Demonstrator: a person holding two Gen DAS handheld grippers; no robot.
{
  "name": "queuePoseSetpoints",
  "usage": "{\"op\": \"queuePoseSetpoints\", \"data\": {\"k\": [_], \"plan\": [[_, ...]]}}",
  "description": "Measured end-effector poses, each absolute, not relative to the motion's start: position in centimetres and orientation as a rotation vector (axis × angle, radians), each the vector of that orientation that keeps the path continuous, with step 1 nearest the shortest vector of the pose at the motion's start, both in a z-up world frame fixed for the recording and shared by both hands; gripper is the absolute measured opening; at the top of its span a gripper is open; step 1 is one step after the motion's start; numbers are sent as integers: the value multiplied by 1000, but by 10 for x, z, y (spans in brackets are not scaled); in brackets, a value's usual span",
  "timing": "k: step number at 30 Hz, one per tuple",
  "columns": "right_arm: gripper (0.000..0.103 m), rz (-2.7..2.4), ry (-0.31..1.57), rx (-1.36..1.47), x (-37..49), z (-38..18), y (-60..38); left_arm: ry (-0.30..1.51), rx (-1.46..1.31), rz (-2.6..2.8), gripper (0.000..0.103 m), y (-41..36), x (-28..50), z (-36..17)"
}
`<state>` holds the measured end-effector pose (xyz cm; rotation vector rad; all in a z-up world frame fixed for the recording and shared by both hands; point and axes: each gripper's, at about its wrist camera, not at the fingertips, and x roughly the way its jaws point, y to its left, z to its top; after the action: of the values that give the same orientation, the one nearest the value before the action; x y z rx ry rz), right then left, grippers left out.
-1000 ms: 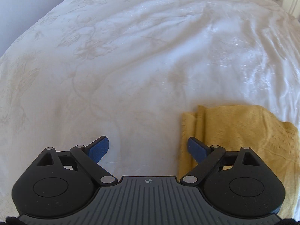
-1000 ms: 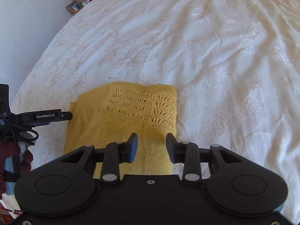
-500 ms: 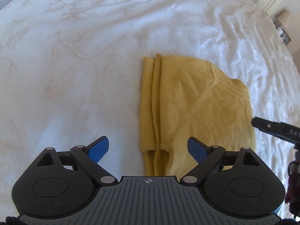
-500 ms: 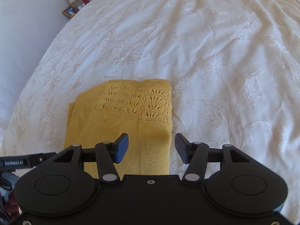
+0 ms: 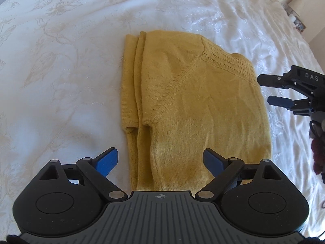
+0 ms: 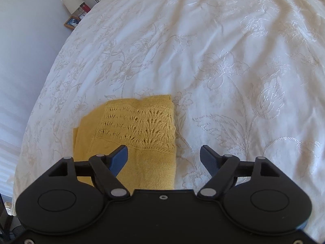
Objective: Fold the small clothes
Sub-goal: 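Open the right gripper and release the folded side onto the sweater, then grasp the other sweater side edge with the left gripper while the right gripper presses the sweater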
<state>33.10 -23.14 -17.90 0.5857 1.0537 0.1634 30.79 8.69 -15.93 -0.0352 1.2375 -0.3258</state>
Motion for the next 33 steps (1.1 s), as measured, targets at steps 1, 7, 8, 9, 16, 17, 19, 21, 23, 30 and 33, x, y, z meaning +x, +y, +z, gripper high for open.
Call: {"op": "queuePoseSetpoints", "data": {"k": [1,7,8,9,16,17,19,21,23,30,33], "plan": [[85,175,1058,614,334,-183,-234,1237,-41,-323,91,90,308,-161],[96,260,1104,745,356,-210,-236,1305,-135,-352,91,104,313,-177],[100,279,1107,765,359,-214,-235,1316,-161,-365,92,105,314,-180],[102,296,1111,784,361,-216,-234,1324,-176,-375,92,105,315,-182],[103,403,1141,838,381,-225,-216,1328,-233,-490,95,92,335,-193],[103,414,1144,828,383,-226,-211,1328,-249,-517,95,89,339,-193],[103,424,1147,791,385,-226,-202,1333,-277,-562,95,83,344,-195],[103,425,1150,765,385,-224,-196,1346,-293,-598,95,76,347,-197],[103,426,1149,757,384,-222,-196,1357,-313,-613,95,72,347,-200],[49,363,1161,669,375,-213,-199,1371,-387,-636,21,81,350,-202],[44,346,1138,611,370,-198,-193,1348,-388,-657,19,82,347,-192]]}}
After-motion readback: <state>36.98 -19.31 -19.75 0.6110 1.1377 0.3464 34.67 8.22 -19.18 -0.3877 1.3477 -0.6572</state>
